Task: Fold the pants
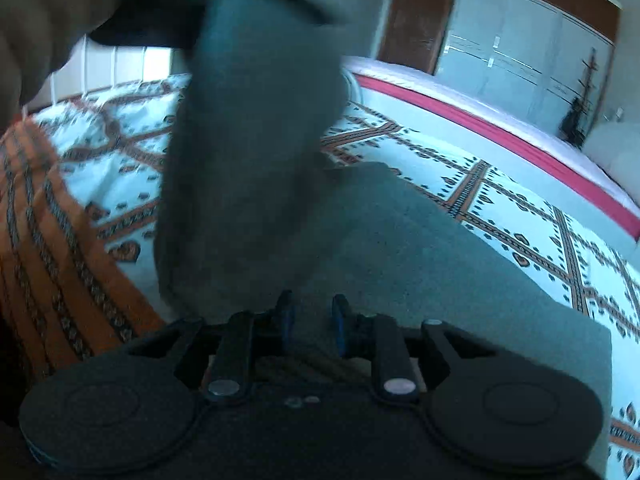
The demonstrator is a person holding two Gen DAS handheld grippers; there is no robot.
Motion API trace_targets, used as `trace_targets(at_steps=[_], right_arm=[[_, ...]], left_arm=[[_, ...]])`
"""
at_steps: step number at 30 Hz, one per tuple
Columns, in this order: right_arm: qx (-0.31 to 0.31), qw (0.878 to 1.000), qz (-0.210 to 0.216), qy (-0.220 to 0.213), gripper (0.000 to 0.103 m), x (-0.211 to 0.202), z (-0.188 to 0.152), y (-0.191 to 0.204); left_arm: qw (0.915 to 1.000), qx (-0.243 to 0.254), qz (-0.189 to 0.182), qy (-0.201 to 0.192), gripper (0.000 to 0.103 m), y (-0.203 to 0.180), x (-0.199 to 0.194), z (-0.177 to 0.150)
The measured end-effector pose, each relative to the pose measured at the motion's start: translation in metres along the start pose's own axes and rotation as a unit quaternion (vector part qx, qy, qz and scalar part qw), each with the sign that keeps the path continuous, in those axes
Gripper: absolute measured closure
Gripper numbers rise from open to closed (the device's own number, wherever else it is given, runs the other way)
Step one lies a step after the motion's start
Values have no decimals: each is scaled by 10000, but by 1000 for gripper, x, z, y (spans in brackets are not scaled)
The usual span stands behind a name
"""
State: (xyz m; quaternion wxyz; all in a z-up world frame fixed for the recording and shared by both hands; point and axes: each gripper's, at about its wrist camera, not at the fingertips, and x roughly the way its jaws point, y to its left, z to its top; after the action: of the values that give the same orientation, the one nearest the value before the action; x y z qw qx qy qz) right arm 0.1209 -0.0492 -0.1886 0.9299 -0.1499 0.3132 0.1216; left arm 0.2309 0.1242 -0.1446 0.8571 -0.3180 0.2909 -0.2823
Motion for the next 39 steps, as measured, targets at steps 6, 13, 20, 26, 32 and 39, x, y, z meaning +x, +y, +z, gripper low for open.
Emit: trace_targets(at_steps=[6,13,20,26,32,39], right_arm=[[703,9969,359,45,86,-14,-6,-36],[1407,9865,802,242,84,-44,-32,-84],[2424,9680,411,509,81,-91,-71,-151],[3566,9341,145,118,53,-114,-88,-199],[4226,9049,306,-397,45,-123,-88,-227],[4996,8577,1086,-551,18,-113,-104,-241]], left_arm=[[9907,491,-434,1189,87,-51,58,-50],[9605,2063,31,1867,86,-89,76,-108],[8908,3924,592,2213,84,-122,91,-134],[7422,6329,775,2062,78,-159,97,-183],[7553,6181,716,2060,74,-172,86,-173],[8753,4150,625,2401,47,-139,68,-114]])
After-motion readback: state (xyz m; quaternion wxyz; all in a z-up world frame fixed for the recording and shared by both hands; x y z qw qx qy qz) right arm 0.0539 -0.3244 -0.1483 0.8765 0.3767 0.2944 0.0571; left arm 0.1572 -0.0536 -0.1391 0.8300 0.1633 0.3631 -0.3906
